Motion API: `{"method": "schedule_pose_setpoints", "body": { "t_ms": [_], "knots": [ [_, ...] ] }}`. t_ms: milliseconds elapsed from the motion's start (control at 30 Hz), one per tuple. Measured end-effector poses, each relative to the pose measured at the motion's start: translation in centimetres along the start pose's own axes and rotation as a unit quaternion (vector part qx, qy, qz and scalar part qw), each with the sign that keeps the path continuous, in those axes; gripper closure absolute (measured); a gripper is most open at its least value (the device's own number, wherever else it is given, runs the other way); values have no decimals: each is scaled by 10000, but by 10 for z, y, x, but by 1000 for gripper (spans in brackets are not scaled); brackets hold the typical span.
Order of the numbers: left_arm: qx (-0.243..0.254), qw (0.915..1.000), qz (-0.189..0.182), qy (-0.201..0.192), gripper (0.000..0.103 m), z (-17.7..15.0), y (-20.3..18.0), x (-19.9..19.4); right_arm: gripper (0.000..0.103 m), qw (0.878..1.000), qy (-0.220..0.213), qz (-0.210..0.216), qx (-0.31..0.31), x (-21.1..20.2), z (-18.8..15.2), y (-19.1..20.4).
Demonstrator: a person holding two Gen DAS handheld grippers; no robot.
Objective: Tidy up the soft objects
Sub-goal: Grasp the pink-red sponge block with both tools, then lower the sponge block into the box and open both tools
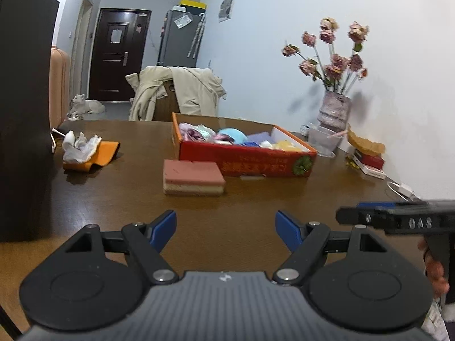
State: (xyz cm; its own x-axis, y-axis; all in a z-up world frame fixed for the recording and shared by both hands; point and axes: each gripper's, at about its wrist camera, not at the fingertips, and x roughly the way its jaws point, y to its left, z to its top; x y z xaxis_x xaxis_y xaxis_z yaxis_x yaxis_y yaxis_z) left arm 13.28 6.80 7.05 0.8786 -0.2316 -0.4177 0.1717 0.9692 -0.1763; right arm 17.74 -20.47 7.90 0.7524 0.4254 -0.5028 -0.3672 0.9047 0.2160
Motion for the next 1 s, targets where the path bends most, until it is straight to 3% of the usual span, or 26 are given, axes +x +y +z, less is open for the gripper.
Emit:
{"method": "schedule_pose_setpoints", "body": {
  "t_ms": [100,333,500,667,733,767,933,1000],
  "knots": [
    [-14,9999,12,120,26,19,16,27,41,9998,73,185,94,21,11,2],
    [-323,9974,180,625,42,63,63,129,53,9975,280,535,353,110,50,7],
    [-548,9940,145,930,47,61,82,178,60,9940,568,709,613,185,71,10],
    [-1036,9888,-15,1078,51,50,101,193,68,9904,768,813,812,223,71,8],
    [-1175,9871,-189,1068,64,50,104,194,71,9894,794,862,861,229,67,6],
    [-1200,9869,-210,1058,64,49,104,193,72,9889,767,895,900,230,65,5],
    [-1127,9880,-129,1052,66,54,93,182,74,9879,805,951,921,222,66,4],
    [-1052,9907,-166,847,66,59,81,164,74,9889,656,1012,869,203,68,4]
  ]
}}
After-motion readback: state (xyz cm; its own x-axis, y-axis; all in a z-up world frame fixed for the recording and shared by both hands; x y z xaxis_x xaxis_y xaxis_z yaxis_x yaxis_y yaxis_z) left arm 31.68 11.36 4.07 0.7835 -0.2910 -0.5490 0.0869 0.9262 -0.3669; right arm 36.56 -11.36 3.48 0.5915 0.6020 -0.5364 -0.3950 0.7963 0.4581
